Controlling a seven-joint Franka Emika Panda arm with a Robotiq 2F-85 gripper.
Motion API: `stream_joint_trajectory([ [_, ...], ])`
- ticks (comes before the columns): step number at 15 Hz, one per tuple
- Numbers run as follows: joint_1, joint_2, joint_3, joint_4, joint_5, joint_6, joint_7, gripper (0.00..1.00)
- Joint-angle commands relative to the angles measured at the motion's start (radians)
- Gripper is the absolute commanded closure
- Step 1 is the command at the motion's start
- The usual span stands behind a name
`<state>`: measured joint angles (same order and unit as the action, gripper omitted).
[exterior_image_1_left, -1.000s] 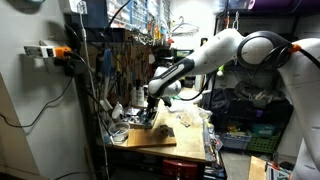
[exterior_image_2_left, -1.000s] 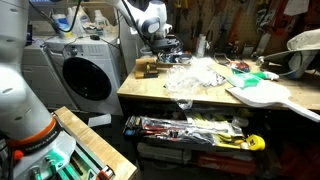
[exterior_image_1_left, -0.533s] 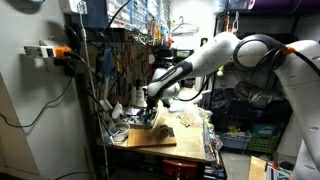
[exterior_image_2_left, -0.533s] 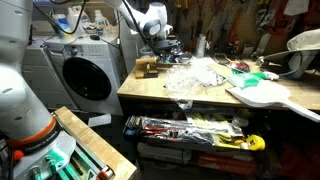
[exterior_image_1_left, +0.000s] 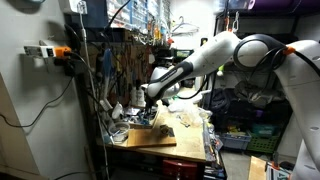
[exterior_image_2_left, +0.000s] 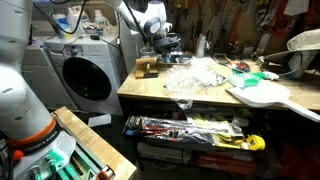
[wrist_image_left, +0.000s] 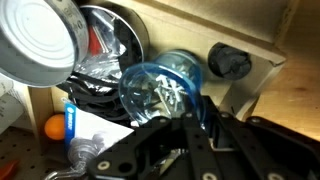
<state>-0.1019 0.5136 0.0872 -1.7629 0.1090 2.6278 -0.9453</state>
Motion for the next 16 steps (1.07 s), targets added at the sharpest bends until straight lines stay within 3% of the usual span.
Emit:
stream_joint_trajectory([
  [1, 0.009, -0.035, -0.007, -0.021, -0.068, 0.006, 0.060, 0.96],
  [11, 0.074, -0.133, -0.056, -0.085, -0.242, -0.011, 0.252, 0.96],
  [16, 0.152, -0.188, -0.147, -0.128, -0.477, -0.039, 0.513, 0.97],
])
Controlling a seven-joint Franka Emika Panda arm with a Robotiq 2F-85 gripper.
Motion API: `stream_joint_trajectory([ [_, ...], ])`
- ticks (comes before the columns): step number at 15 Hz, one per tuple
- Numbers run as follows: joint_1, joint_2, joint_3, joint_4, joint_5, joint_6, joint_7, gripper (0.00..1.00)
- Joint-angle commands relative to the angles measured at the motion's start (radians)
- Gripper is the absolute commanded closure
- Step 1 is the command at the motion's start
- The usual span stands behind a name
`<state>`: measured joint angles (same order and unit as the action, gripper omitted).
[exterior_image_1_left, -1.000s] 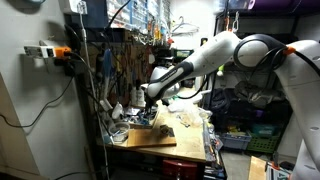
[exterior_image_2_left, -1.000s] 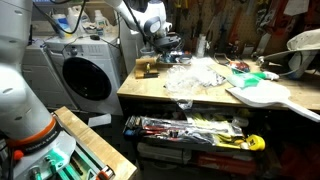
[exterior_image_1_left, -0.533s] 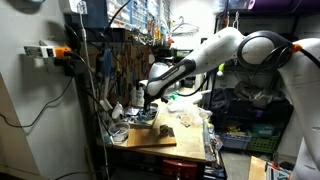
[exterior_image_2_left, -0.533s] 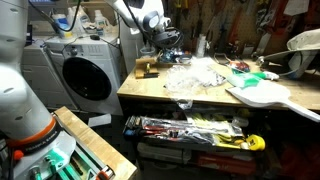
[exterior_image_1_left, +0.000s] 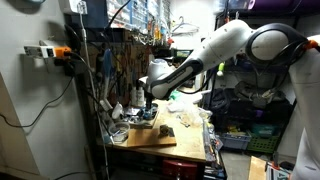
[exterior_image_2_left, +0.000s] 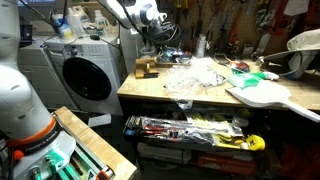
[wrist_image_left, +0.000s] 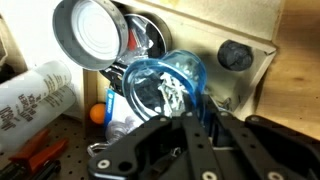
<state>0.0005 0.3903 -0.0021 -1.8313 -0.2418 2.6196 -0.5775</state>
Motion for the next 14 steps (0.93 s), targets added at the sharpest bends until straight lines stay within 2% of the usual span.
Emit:
stream_joint_trajectory([
  [1, 0.057, -0.074, -0.068, -0.066, -0.166, -0.046, 0.192, 0.97],
  [8, 0.087, -0.126, -0.108, -0.116, -0.341, -0.164, 0.475, 0.97],
  [14, 0.078, -0.158, -0.096, -0.164, -0.392, -0.254, 0.649, 0.97],
])
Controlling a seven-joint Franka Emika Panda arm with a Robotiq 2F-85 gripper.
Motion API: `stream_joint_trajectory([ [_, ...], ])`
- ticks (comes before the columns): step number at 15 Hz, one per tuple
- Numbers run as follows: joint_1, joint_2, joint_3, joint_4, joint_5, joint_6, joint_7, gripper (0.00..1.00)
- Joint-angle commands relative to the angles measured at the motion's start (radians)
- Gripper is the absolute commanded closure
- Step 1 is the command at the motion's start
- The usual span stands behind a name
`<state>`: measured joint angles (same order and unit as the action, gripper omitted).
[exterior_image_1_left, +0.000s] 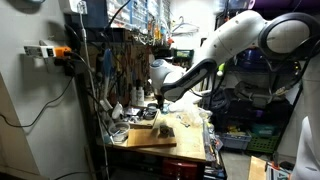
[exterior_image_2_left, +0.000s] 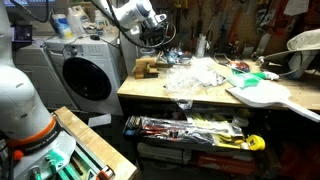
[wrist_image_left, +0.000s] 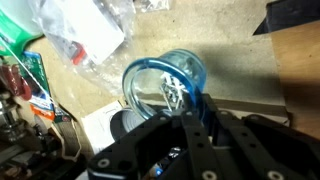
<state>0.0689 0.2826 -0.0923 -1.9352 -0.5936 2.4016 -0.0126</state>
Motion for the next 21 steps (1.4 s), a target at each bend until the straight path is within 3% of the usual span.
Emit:
stream_joint_trajectory([
  [1, 0.007, -0.052, -0.002, -0.073, -0.038, -0.034, 0.099, 0.97],
  [15, 0.006, -0.043, -0.020, -0.171, -0.077, -0.017, 0.342, 0.97],
  [21, -0.001, -0.039, -0.022, -0.182, -0.091, -0.022, 0.377, 0.97],
])
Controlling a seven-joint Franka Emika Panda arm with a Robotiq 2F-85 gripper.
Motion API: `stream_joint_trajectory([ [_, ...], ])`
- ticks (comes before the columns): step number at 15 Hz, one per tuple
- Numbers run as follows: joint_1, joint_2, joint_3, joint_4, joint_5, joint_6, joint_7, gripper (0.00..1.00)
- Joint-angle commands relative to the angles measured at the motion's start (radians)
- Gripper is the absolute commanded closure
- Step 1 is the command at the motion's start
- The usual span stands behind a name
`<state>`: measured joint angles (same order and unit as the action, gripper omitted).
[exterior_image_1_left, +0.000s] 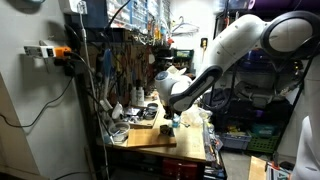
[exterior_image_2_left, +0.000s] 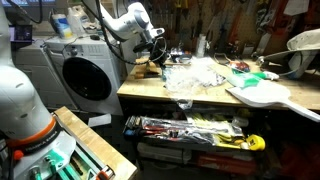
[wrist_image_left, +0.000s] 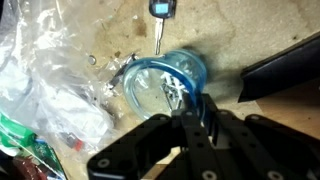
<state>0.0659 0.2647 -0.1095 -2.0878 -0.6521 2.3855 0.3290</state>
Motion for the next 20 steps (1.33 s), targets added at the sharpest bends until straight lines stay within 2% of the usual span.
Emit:
stream_joint_trajectory([
  [1, 0.001, -0.019, -0.004, -0.030, -0.029, -0.006, 0.035, 0.97],
  [4, 0.000, -0.013, -0.004, -0.032, -0.026, 0.002, 0.039, 0.94],
  [5, 0.001, -0.013, -0.004, -0.032, -0.029, 0.002, 0.042, 0.63],
  [6, 0.000, -0.015, -0.004, -0.032, -0.028, 0.004, 0.042, 0.61],
  [8, 0.001, -0.021, -0.003, -0.029, -0.030, 0.006, 0.041, 0.49],
  [12, 0.002, -0.044, 0.002, -0.012, -0.044, 0.013, 0.027, 0.18],
  [14, -0.017, -0.059, 0.016, -0.004, 0.001, 0.037, -0.034, 0.03],
  [17, -0.032, -0.057, 0.015, 0.030, 0.010, 0.074, -0.085, 0.00],
  [20, -0.070, -0.026, 0.029, 0.067, 0.091, 0.189, -0.237, 0.00],
])
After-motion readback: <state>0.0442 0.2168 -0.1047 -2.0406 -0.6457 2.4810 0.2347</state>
